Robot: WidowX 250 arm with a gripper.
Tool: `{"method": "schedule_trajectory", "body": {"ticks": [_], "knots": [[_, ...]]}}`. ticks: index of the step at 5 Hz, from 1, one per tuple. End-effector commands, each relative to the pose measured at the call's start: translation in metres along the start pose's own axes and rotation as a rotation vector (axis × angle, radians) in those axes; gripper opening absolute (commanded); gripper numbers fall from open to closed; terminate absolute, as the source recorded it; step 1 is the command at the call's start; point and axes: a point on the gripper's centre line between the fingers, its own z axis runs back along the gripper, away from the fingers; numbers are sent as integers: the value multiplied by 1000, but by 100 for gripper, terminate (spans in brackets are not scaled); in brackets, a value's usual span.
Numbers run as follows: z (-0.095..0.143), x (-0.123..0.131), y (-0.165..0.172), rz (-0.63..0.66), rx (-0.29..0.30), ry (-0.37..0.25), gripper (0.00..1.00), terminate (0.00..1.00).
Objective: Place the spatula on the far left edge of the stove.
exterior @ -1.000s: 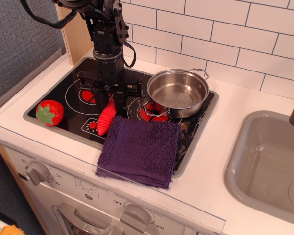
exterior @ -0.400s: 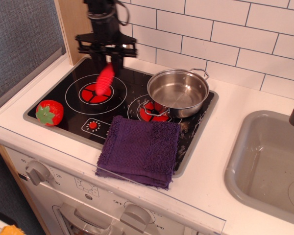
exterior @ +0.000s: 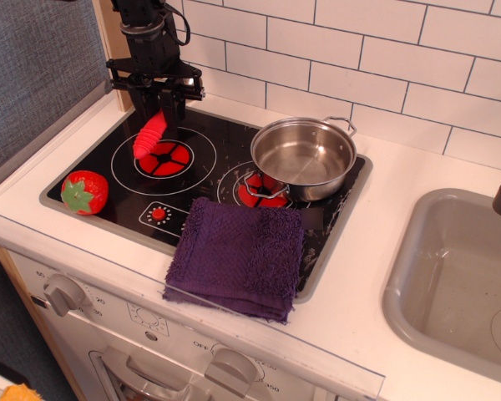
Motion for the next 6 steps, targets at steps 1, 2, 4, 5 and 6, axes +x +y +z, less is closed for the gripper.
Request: {"method": "schedule_trajectory", "body": {"ticks": [1, 2, 4, 5, 6], "knots": [[13, 9, 3, -99, 46, -38, 0, 0], [19, 7, -3, -128, 49, -57, 100, 0], [48, 1, -16, -134, 27, -191, 100, 0], [49, 0, -17, -132, 26, -187, 100, 0], [49, 0, -17, -132, 26, -187, 100, 0]]}}
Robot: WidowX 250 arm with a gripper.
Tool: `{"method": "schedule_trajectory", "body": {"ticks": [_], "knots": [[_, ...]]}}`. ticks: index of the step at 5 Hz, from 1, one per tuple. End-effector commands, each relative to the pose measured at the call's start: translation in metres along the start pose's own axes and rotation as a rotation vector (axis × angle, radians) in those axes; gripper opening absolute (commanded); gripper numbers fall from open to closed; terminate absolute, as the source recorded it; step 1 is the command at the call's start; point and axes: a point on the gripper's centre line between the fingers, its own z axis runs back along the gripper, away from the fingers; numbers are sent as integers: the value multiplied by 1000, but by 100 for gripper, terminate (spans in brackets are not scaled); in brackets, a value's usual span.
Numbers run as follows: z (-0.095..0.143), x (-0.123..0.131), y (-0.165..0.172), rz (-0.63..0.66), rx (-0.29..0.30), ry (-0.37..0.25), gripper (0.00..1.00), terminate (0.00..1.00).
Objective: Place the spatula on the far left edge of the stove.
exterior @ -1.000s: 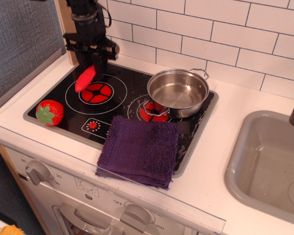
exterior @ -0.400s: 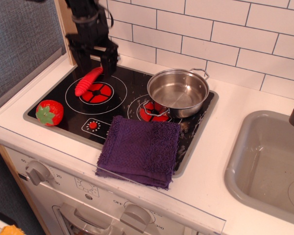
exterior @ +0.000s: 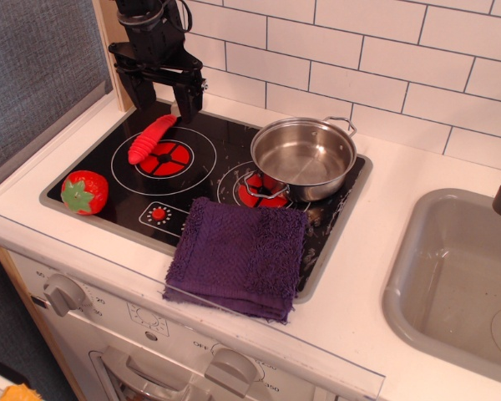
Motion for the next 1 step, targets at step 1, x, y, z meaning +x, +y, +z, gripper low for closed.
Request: {"method": "schedule_trajectory", "body": {"ticks": [1], "knots": [[28, 9, -4, -17, 25, -68, 100, 100]]}}
